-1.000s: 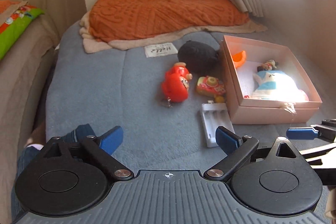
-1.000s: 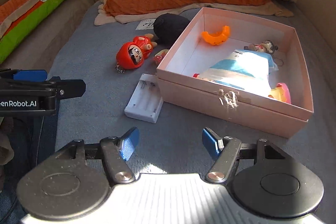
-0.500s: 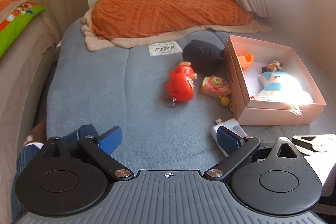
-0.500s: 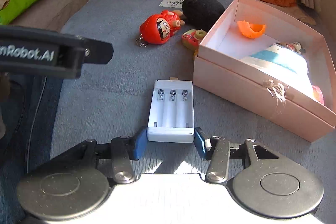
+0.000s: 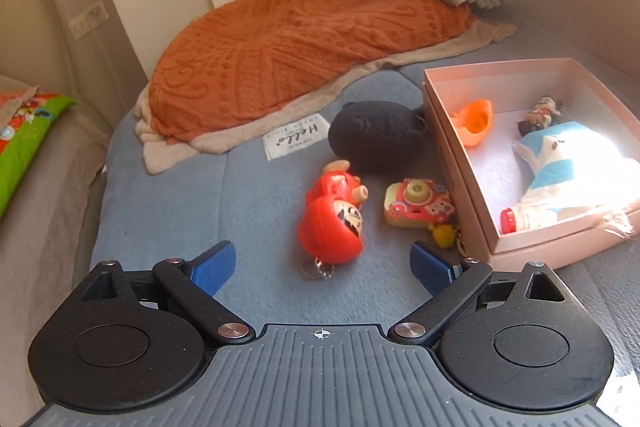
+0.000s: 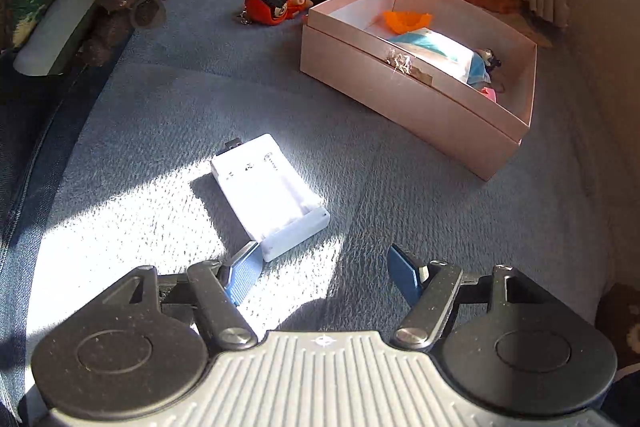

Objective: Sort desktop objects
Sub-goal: 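Grasp the red daruma doll with the left tool while the right tool reaches the white charger, then grasp the white battery charger with the right tool while the left tool holds the red doll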

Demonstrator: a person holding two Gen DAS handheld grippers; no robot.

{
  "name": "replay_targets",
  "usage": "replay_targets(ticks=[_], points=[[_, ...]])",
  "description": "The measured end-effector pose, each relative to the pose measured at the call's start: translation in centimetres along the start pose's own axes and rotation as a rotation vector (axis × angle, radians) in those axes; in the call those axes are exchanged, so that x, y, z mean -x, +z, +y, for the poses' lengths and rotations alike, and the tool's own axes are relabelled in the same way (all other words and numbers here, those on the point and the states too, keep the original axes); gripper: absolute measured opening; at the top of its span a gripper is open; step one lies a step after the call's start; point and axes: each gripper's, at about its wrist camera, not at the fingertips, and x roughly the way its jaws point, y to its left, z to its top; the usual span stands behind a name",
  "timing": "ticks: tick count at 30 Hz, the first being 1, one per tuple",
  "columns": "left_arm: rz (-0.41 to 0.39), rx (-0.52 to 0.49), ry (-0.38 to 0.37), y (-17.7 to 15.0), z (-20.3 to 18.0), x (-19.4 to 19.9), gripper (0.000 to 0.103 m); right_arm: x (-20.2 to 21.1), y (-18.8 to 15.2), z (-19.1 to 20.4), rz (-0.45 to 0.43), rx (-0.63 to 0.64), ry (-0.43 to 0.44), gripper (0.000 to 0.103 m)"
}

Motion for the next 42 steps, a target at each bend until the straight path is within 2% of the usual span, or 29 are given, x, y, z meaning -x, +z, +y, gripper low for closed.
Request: replay_targets(ticks=[3, 4, 5, 9, 13, 19, 20, 21, 22, 24, 27, 29, 31, 33, 35, 39, 42], points=[[0.023, -0.035, 0.041, 1.5, -0.6, -3.6, 0.097, 0.3, 0.1, 0.4, -0.016, 0.022, 0.003, 0.077], [0.031, -0.047, 0.044, 1.8, -0.7, -4.6, 0.088, 0.1, 0.0, 0.6, -0.019, 0.033, 0.002, 0.077], [0.039, -0.057, 0.044, 1.9, -0.8, -5.1, 0.072, 0.0, 0.0, 0.7, -0.023, 0.044, 0.0, 0.077], [0.043, -0.071, 0.016, 1.3, -0.5, -5.1, 0.049, -0.9, 0.0, 1.3, -0.033, 0.08, -0.02, 0.077], [0.04, -0.089, 0.001, -0.4, -0.2, -2.3, 0.048, -2.1, 0.2, 1.8, -0.037, 0.091, -0.039, 0.077], [0.077, -0.007, -0.203, -3.8, -0.6, 4.5, 0.044, -2.7, 0.4, 2.5, -0.037, 0.127, -0.073, 0.077], [0.08, 0.002, -0.245, -4.5, -1.0, 5.5, 0.032, -2.5, 0.4, 2.5, -0.041, 0.142, -0.095, 0.077], [0.084, 0.007, -0.279, -5.0, -1.5, 6.3, 0.024, -2.4, 0.4, 2.4, -0.044, 0.155, -0.122, 0.077], [0.083, 0.015, -0.31, -5.5, -2.0, 6.9, 0.022, -2.3, 0.3, 2.2, -0.045, 0.161, -0.145, 0.077], [0.065, 0.01, -0.332, -6.1, -2.9, 7.6, 0.024, -2.1, 0.1, 1.5, -0.03, 0.148, -0.182, 0.077], [0.052, 0.01, -0.335, -6.5, -4.0, 7.7, 0.03, -1.5, -0.3, 0.6, -0.01, 0.092, -0.177, 0.077], [0.042, 0.005, -0.333, -6.6, -4.1, 7.9, 0.048, -1.0, -0.3, 0.4, -0.001, 0.039, -0.145, 0.078], [0.041, 0.008, -0.326, -6.6, -4.0, 7.8, 0.056, -0.9, 0.0, 0.8, 0.004, -0.022, -0.096, 0.083], [0.048, 0.016, -0.298, -6.6, -3.6, 7.5, 0.059, -1.3, 0.4, 1.4, 0.005, -0.069, -0.06, 0.086], [0.058, 0.027, -0.267, -6.4, -3.1, 7.1, 0.072, -2.0, 0.7, 2.3, 0.011, -0.088, -0.044, 0.087], [0.084, 0.071, -0.244, -6.5, -1.5, 6.4, 0.081, -3.3, 1.1, 4.0, -0.003, -0.009, -0.11, 0.087], [0.076, 0.09, -0.249, -6.7, -1.0, 6.4, 0.09, -3.6, 1.2, 3.2, -0.036, 0.067, -0.228, 0.087]])
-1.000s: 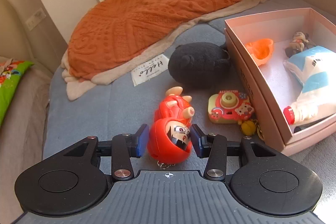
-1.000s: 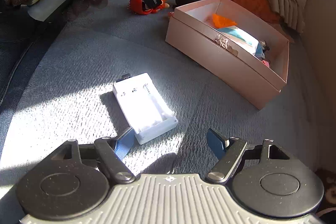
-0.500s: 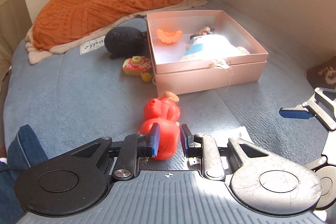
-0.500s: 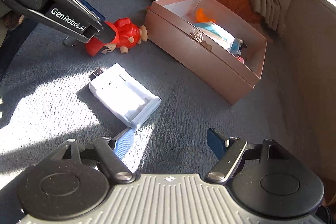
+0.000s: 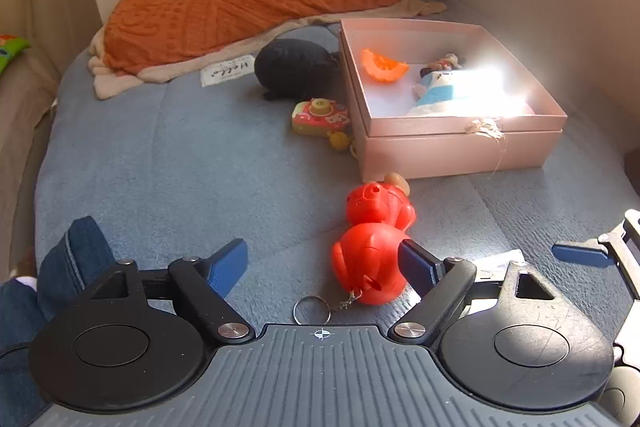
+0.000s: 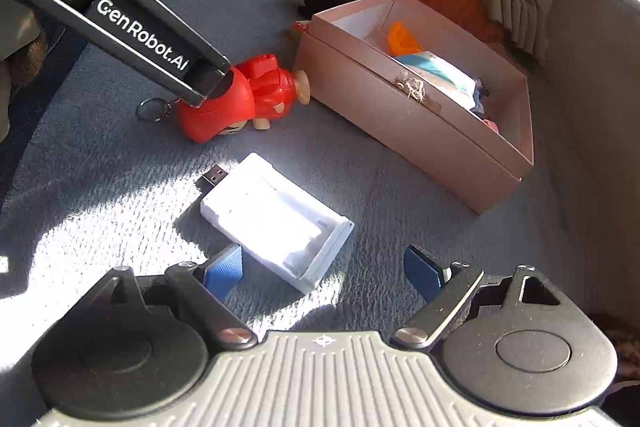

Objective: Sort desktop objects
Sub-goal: 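Grasp the white battery charger with the right tool while the left tool holds the red doll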

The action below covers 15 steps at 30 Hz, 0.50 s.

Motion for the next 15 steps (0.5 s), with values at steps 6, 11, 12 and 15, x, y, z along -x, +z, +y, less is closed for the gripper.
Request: replay_targets(ticks=[6, 11, 12, 15], points=[[-0.008, 0.012, 0.006, -0.1, -0.1, -0.2, 0.093, 0.1, 0.1, -4.2, 0.011, -0.148, 0.01, 0.087], [-0.021, 0.099, 0.036, 0.2, 1.3, -0.1, 0.094, -0.3, 0.8, -3.2, 0.039, -0.279, 0.189, 0.095], [-0.021, 0.114, 0.041, 0.2, 1.5, -0.1, 0.094, -0.5, 1.1, -2.3, 0.032, -0.282, 0.189, 0.096], [-0.022, 0.128, 0.045, 0.2, 1.8, 0.0, 0.094, -1.3, 1.8, -0.6, 0.023, -0.28, 0.154, 0.097]])
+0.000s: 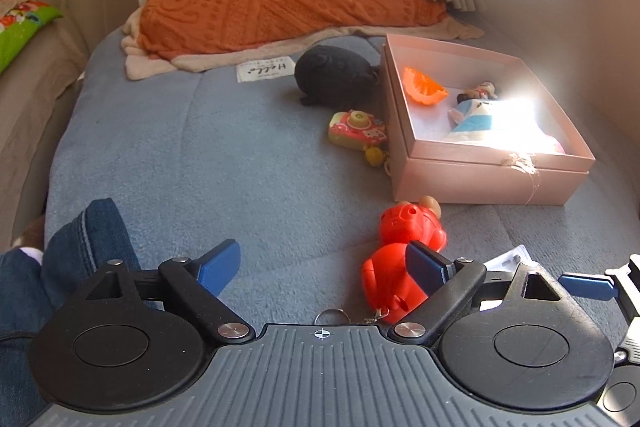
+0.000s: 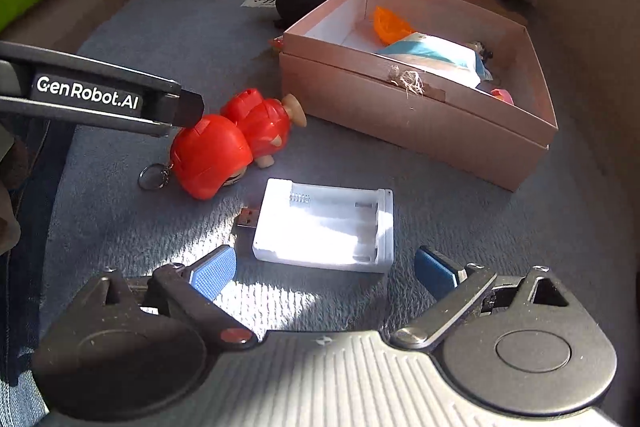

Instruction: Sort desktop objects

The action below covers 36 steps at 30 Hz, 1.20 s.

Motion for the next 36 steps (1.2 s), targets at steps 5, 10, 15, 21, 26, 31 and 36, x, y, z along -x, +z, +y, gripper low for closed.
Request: replay_targets(ticks=[5, 10, 15, 21, 26, 31, 36], points=[[0.001, -0.004, -0.01, -0.1, 0.1, 0.0, 0.094, -0.5, 0.6, 0.0, 0.025, 0.022, 0.013, 0.078], [0.01, -0.023, -0.058, -0.3, -0.5, -0.1, 0.095, 1.3, -1.1, -1.3, 0.041, 0.071, 0.0, 0.078], [0.03, -0.102, -0.128, -0.6, -2.4, -0.1, 0.096, 2.6, -3.9, -2.2, 0.097, 0.137, -0.018, 0.079], [0.076, -0.175, -0.114, -1.0, -5.1, -1.6, 0.096, 2.5, -4.6, -1.6, 0.078, 0.175, -0.044, 0.09], [0.112, -0.197, -0.091, -1.2, -5.8, -2.6, 0.085, 2.1, -5.0, -2.2, 0.067, 0.149, -0.061, 0.101], [0.143, -0.19, -0.099, -1.3, -5.6, -2.8, 0.065, 1.9, -5.2, -2.6, 0.071, 0.121, -0.054, 0.103], [0.148, -0.161, -0.229, -1.3, -5.8, -1.8, 0.069, 1.7, -5.3, -2.7, 0.064, 0.115, -0.058, 0.103]])
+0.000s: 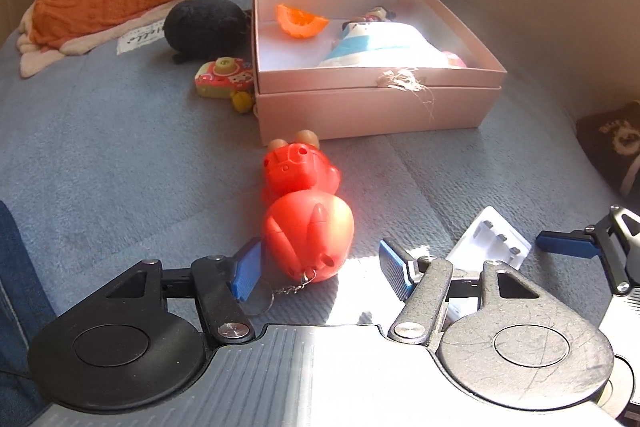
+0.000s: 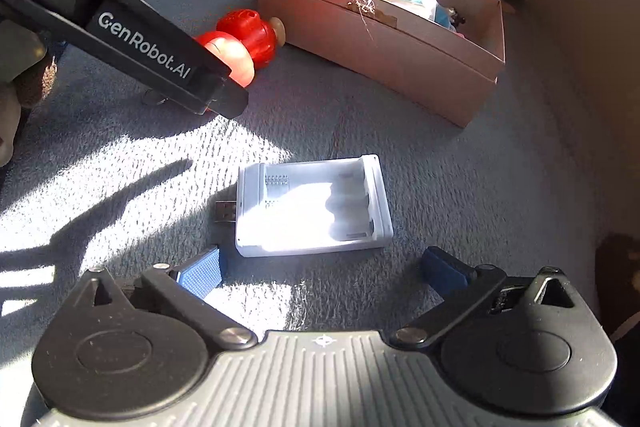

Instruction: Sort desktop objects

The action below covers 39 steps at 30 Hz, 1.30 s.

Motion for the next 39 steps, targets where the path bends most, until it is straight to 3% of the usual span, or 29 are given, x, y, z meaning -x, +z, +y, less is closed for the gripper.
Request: replay_targets(ticks=[10, 13, 17, 20, 26, 34, 39], points=[[-0.012, -0.002, -0.115, -0.1, -1.0, 0.7, 0.077, -0.1, -0.1, 0.0, 0.003, -0.03, 0.005, 0.103], [-0.041, -0.003, -0.155, 0.1, -0.9, 1.4, 0.086, -0.4, 0.2, -0.4, 0.027, -0.063, 0.026, 0.103], [-0.047, -0.016, -0.094, 0.5, -0.9, 1.3, 0.088, -0.4, 0.1, -0.3, 0.026, -0.069, 0.029, 0.103], [-0.009, -0.025, -0.028, 0.4, -1.0, 0.2, 0.083, -0.3, -0.1, -0.1, 0.011, -0.062, 0.023, 0.103], [0.014, -0.046, 0.021, 0.2, -0.5, -0.7, 0.081, -0.1, -0.4, 0.6, -0.011, -0.035, 0.002, 0.103], [-0.005, -0.097, 0.197, 0.2, 1.0, 0.0, 0.095, -0.1, -0.6, 0.8, -0.012, -0.031, -0.005, 0.103], [-0.012, -0.084, 0.248, 0.1, 1.7, 0.4, 0.096, -0.3, -0.6, 0.9, -0.012, -0.027, -0.012, 0.103]])
